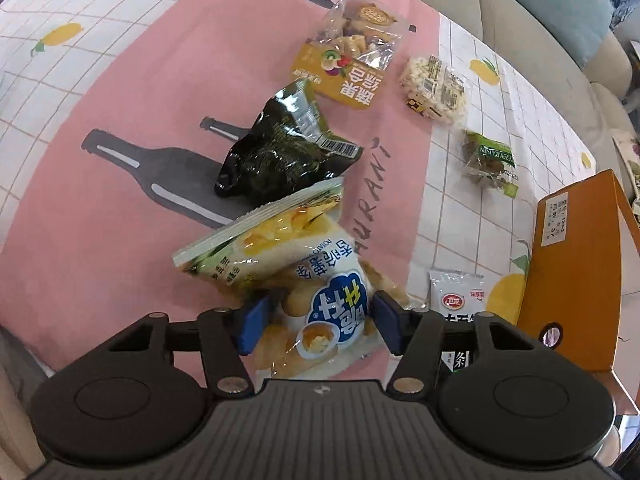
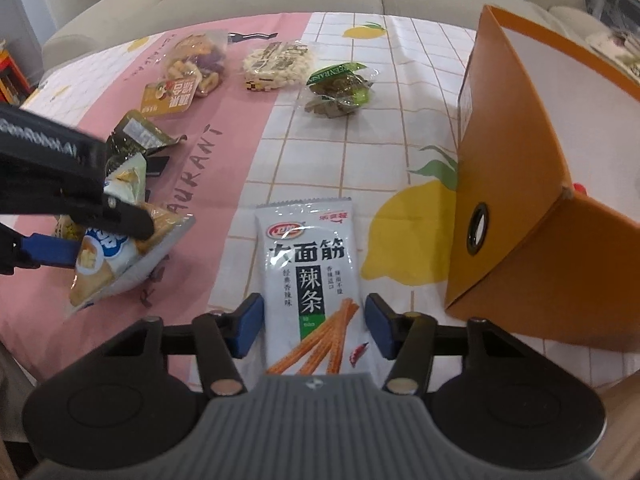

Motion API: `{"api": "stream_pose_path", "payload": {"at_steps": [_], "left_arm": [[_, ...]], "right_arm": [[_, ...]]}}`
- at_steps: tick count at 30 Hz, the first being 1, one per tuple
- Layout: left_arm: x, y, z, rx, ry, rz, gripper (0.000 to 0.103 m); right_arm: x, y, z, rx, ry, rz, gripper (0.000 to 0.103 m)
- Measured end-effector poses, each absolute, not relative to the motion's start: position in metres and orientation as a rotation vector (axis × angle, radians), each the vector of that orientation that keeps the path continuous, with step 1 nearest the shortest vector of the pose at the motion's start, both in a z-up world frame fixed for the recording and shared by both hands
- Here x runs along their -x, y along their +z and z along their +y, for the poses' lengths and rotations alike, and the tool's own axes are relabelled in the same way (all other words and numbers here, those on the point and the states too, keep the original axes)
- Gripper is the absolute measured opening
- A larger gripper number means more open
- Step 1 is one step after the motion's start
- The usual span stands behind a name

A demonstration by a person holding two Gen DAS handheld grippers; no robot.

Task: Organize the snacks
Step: 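Lift both packets and carry them toward the orange box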

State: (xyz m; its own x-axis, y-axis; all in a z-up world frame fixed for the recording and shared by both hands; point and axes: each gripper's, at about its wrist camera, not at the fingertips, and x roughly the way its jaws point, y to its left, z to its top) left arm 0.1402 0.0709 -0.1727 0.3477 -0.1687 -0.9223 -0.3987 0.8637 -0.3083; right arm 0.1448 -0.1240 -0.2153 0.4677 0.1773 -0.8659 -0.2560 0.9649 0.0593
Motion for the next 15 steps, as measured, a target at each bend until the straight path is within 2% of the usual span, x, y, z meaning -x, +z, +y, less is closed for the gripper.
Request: {"api": "stream_pose_path", "payload": {"at_steps": [7,15], "left_arm": [[-0.135,-0.172,0.071,0.506,0.119,1.2,0.059],[-0.123,-0.157,0.069,0.443,0.078,1.158,0.037]], "right_arm": [[-0.145,-0.214,-0.127,0.064,0.275,1.051,0.047],[-0.138,-0.198,-0.133,-0.009,0.296,1.023,0.045]]}}
